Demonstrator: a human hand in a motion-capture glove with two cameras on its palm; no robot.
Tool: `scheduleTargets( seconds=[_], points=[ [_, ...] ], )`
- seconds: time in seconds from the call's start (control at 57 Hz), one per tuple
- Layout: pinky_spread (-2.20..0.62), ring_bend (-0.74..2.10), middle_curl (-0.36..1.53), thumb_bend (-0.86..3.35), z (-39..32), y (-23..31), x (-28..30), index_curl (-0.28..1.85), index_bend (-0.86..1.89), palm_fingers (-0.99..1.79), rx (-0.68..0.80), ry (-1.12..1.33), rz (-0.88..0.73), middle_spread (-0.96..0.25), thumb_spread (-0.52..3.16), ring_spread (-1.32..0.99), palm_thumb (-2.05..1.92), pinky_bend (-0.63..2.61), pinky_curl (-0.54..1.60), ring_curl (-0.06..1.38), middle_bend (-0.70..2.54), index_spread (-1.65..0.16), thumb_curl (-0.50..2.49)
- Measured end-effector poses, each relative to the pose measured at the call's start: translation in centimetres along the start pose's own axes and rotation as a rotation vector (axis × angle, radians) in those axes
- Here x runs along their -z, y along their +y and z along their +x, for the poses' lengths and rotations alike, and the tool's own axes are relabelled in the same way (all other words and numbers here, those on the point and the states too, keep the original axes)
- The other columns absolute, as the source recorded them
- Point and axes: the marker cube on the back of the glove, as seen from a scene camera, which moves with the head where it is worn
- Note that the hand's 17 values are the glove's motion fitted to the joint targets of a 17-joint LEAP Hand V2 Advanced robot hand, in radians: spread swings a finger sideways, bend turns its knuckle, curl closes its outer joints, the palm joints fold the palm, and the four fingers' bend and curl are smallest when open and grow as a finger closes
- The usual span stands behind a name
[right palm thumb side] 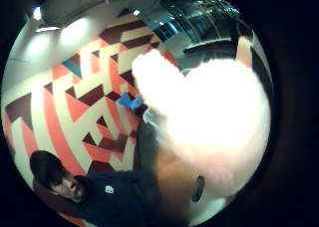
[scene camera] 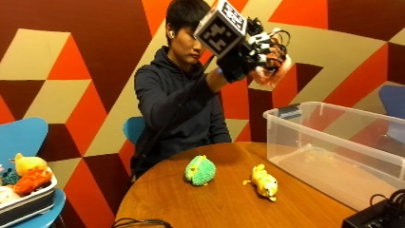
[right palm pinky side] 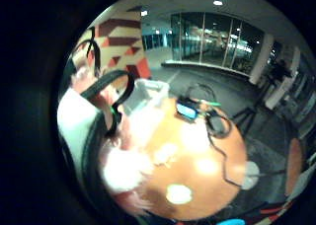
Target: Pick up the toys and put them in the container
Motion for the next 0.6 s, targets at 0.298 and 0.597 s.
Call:
scheduleTargets(
  seconds=[0.298, 0.597],
  points=[
    [-0.33, 1.13, 0.71, 0.24, -5.9, -2.5, -13.1, 0.94, 0.62, 0.52, -0.119, -0.248, -0.142, -0.26, 0.24, -0.42, 0.70, 1.16, 0.55, 0.63, 0.87, -0.39, 1.03],
    [-0.05, 0.39, 0.51, -0.06, -5.9, -0.9, -19.7, 0.72, 0.20, -0.44, -0.107, -0.248, -0.539, -0.07, 0.89, -0.12, 0.19, 0.91, 0.43, 0.41, 0.37, -0.33, 0.75]
  ],
)
